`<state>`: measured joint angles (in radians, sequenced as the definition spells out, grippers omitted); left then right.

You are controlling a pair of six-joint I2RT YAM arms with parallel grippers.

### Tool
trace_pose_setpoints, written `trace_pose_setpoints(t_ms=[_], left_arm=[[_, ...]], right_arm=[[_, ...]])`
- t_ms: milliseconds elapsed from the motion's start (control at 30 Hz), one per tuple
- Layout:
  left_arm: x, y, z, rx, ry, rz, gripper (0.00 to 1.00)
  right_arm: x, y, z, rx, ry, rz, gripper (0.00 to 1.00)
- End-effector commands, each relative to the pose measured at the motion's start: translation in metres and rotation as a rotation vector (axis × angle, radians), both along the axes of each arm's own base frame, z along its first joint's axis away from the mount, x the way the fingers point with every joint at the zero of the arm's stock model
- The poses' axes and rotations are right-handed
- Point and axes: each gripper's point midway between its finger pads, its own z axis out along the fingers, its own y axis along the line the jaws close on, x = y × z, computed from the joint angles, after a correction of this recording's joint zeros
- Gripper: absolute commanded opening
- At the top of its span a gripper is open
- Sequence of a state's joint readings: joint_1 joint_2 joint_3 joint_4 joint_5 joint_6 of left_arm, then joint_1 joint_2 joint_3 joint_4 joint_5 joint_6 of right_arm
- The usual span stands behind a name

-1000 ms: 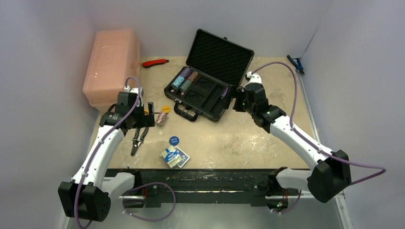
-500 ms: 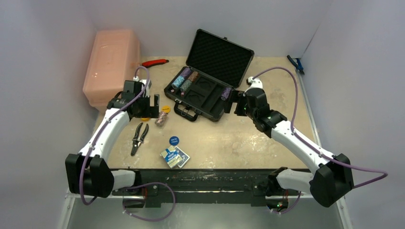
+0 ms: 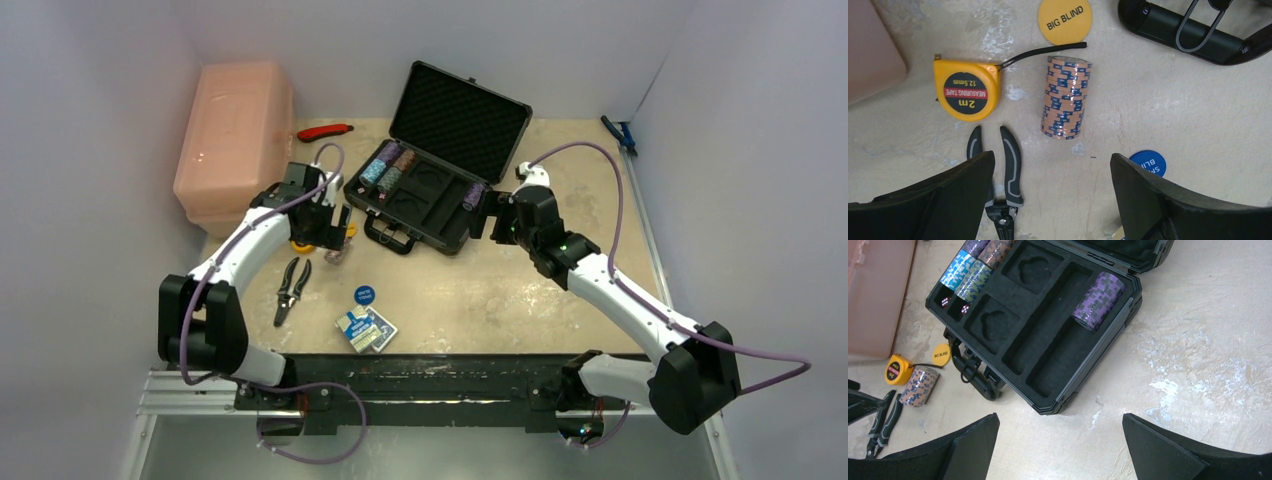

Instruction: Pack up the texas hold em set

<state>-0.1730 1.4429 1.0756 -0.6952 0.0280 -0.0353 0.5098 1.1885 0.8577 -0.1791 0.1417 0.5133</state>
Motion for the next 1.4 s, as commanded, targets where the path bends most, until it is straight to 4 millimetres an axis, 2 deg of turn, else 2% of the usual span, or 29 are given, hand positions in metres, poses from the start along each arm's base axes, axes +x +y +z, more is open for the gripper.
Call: trace_pose_setpoints(t_ms=[0, 133, 367, 600, 667, 767, 833, 867, 900, 933, 1067, 1367], left_arm=[[0.020, -0.013, 0.000, 0.024, -0.027, -0.092, 0.84], [0.025, -0.019, -0.019, 0.040, 0.039, -0.129, 0.78], [0.032, -0.020, -0.042, 0.055, 0.107, -0.136, 0.72], [0.032, -0.017, -0.057, 0.083, 0.143, -0.119, 0.63], [0.031, -0.017, -0.061, 0.089, 0.152, -0.119, 0.55], [0.031, -0.011, -0.063, 0.124, 0.153, -0.105, 0.47], [0.031, -0.011, -0.063, 0.129, 0.157, -0.098, 0.45], [0.030, -0.011, -0.063, 0.127, 0.159, -0.098, 0.38], [0.030, -0.012, -0.063, 0.121, 0.162, -0.099, 0.26], [0.028, -0.013, -0.064, 0.119, 0.167, -0.099, 0.23], [0.024, -0.019, -0.068, 0.129, 0.187, -0.109, 0.21], [0.019, -0.033, -0.068, 0.103, 0.198, -0.135, 0.03]], right_arm=[[0.002, -0.001, 0.013, 0.015, -0.054, 0.002, 0.99], [0.000, -0.001, 0.012, 0.017, -0.053, 0.003, 0.99], [0.001, 0.001, 0.018, 0.024, -0.062, 0.010, 0.99], [0.001, -0.001, 0.019, 0.021, -0.065, 0.005, 0.99], [0.001, -0.001, 0.019, 0.020, -0.066, 0.003, 0.99], [0.001, 0.000, 0.019, 0.022, -0.066, 0.006, 0.99], [0.001, 0.001, 0.018, 0.025, -0.064, 0.009, 0.99], [0.001, 0.001, 0.018, 0.025, -0.062, 0.010, 0.99], [0.001, 0.001, 0.017, 0.026, -0.061, 0.011, 0.99], [0.001, 0.001, 0.017, 0.027, -0.060, 0.012, 0.99], [0.000, 0.001, 0.016, 0.027, -0.059, 0.012, 0.99], [0.000, 0.001, 0.016, 0.030, -0.062, 0.012, 0.99]])
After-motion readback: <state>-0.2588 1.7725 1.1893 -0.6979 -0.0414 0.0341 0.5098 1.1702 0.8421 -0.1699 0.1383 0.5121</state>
